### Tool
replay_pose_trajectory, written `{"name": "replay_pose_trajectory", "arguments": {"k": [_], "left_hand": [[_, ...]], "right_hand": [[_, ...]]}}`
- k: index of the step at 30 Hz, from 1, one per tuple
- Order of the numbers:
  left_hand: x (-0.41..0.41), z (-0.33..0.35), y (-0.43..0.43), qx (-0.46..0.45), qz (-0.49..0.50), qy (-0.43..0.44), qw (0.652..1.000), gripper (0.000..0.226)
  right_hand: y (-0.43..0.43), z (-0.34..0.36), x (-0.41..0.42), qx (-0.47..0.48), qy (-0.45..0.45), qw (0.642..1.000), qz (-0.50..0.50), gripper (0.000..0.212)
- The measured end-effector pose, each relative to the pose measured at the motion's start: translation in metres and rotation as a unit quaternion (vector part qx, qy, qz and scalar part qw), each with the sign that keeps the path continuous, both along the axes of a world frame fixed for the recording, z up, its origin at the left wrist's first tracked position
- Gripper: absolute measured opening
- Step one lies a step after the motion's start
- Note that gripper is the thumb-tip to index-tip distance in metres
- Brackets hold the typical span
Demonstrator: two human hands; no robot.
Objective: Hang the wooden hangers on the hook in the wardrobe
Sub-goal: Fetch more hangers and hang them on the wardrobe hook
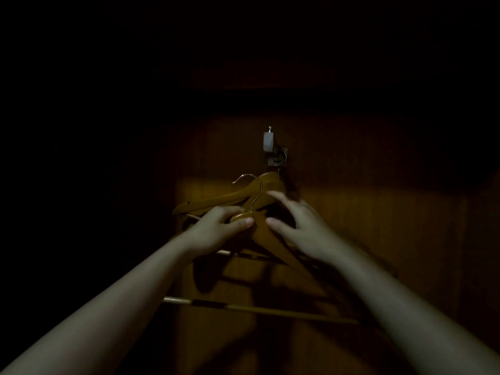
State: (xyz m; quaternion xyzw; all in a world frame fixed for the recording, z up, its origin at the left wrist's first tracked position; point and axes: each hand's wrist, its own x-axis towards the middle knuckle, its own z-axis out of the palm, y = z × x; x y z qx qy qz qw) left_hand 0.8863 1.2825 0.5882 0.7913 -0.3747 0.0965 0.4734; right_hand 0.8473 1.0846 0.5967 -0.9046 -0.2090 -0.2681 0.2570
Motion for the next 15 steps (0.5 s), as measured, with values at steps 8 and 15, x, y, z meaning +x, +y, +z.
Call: {"name": "replay_pose_trajectory", "arguments": {"k": [8,15], "left_hand": [[-0.004,0.004,-0.028,0.010,-0.045,-0.017,0.999,0.030],[0.000,-0.002,-0.043,0.079,0.143,-0.181,0.970,0.070]], "right_hand": [[-0.003,-0.033,-0.013,-0.077,-0.107,0.991,-0.022,0.079],[-0.026,-0.017,-0.008,-0.022,-0.060,0.997,-0.038,0.076]]}}
